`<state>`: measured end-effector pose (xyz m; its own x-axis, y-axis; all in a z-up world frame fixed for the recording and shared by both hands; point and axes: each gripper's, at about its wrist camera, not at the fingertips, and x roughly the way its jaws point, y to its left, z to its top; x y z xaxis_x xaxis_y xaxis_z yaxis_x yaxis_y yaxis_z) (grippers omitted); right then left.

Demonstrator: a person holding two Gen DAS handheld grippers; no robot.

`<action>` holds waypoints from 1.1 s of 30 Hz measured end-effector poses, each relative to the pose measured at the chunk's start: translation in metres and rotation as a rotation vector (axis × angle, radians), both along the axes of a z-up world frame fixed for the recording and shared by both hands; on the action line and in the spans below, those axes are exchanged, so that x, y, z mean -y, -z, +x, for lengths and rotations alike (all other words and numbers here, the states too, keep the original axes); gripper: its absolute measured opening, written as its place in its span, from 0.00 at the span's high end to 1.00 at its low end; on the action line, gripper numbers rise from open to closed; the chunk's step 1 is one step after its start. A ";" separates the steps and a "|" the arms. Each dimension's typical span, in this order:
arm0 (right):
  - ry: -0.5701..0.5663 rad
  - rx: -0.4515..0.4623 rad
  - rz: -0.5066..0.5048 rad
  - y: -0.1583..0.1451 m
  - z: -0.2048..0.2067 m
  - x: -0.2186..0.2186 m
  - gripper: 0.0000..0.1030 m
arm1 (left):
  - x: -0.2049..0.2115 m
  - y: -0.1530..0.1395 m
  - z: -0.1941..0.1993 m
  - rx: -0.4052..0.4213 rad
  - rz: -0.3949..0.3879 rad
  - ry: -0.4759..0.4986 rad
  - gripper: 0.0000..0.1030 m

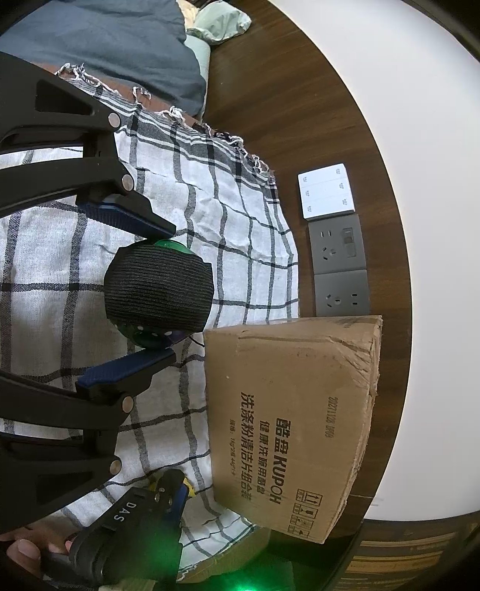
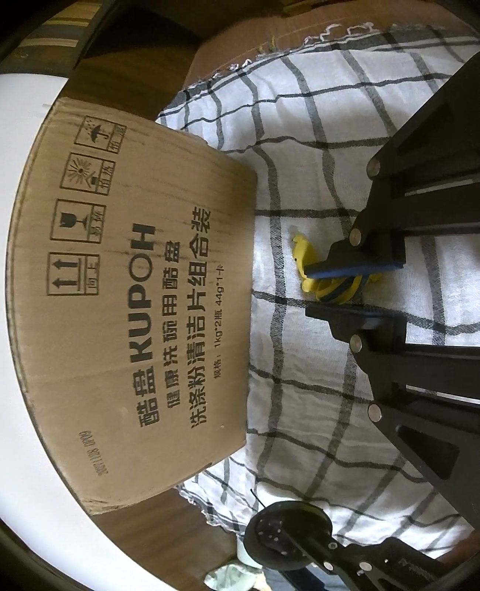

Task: Organize objects
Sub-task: 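Lift the black ball and yellow-black toy and carry them over the box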

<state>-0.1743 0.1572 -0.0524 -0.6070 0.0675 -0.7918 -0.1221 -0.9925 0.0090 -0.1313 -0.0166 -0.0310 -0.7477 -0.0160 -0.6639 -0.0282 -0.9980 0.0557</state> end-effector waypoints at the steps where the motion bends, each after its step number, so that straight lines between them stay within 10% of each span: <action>1: 0.000 -0.005 0.002 -0.003 0.001 0.001 0.86 | 0.000 0.000 0.000 -0.001 0.000 0.000 0.42; 33: 0.023 -0.209 0.043 -0.088 0.037 -0.006 0.86 | -0.019 -0.057 0.007 -0.116 0.016 0.046 0.42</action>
